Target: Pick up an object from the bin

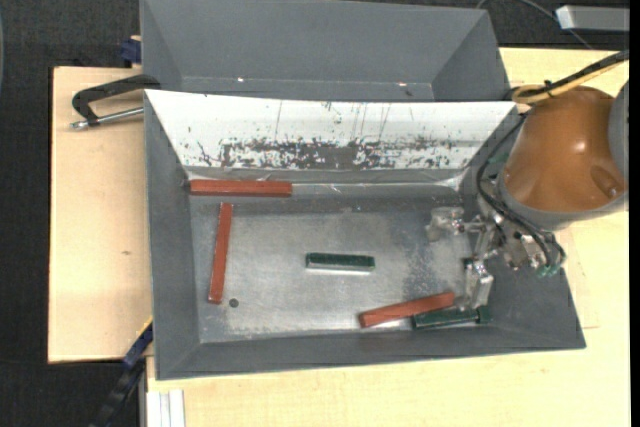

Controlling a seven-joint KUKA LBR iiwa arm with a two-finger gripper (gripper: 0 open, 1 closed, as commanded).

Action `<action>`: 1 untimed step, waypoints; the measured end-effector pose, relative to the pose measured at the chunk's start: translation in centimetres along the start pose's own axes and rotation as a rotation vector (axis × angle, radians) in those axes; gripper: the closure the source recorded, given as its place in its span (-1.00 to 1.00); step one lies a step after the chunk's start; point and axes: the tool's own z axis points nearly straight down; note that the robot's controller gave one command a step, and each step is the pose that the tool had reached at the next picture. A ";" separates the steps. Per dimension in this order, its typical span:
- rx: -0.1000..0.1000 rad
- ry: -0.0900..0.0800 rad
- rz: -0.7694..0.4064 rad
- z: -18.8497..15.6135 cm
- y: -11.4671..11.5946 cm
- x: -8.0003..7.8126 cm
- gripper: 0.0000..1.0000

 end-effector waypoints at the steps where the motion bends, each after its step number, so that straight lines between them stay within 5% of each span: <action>1: -0.004 0.006 -0.086 2.7 -0.4 0.0 -1.00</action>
Offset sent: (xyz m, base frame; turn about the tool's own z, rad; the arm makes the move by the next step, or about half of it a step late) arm 0.0234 0.1377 -0.0520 -0.2961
